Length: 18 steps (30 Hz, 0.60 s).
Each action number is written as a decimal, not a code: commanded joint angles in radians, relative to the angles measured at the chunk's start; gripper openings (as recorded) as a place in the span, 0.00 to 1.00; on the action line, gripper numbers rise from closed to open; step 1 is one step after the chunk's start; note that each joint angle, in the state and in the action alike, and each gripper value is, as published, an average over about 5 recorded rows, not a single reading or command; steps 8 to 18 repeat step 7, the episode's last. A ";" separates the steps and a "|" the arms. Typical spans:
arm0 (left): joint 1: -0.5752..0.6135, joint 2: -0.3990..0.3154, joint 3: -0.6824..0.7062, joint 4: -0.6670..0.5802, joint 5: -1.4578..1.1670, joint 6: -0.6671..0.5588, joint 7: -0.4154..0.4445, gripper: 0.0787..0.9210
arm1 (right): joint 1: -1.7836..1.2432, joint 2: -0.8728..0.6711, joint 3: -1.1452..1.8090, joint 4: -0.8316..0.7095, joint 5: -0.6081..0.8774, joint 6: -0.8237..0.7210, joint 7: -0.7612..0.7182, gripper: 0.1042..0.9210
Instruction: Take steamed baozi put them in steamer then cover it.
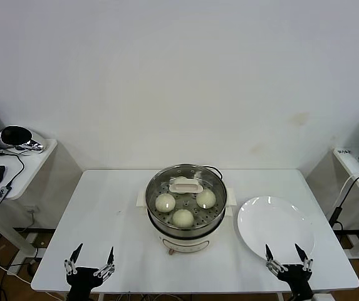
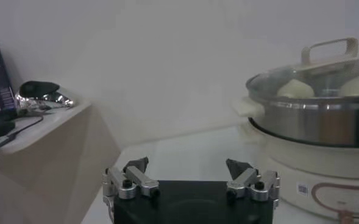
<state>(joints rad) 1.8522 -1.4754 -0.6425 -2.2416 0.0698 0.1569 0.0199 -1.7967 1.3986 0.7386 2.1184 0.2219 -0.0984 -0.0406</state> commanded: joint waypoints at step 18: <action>0.023 -0.006 -0.001 -0.021 -0.020 0.007 -0.002 0.88 | 0.001 0.003 0.000 -0.009 -0.064 0.010 -0.007 0.88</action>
